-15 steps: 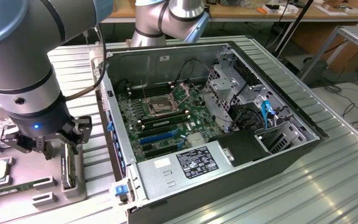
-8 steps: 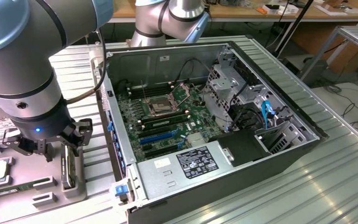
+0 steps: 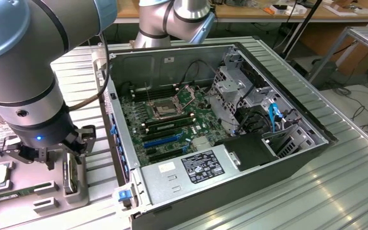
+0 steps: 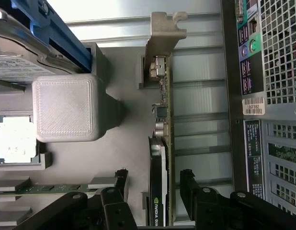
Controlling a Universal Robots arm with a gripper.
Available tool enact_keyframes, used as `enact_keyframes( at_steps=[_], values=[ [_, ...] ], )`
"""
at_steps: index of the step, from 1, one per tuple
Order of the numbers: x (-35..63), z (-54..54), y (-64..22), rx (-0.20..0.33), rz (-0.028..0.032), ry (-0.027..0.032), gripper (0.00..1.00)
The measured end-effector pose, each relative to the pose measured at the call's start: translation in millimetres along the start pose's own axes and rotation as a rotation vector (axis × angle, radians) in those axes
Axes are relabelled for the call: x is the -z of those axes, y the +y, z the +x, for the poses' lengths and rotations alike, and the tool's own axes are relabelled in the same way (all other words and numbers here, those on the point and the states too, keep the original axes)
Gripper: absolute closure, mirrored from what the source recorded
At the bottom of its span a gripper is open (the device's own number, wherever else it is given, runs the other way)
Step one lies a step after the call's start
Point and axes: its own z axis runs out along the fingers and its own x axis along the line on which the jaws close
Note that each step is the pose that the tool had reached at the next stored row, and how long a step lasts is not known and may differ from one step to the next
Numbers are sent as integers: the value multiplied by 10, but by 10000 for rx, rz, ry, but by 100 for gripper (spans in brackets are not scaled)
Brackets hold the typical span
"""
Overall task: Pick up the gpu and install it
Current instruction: 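Pick up the gpu and move the gpu toward the slot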
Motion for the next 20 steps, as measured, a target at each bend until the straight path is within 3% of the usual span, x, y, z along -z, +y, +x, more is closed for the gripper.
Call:
enact_keyframes(
  at_steps=[8,11,14,16,19,20],
  values=[
    [0,-2,-15,-1,-1,0,43],
    [1,-2,-16,0,0,0,31],
    [0,-1,-15,-1,-1,0,31],
    [0,-2,-15,0,-1,0,39],
    [0,-1,-15,0,-1,0,41],
    [0,-1,-15,0,-1,0,48]
  ],
)
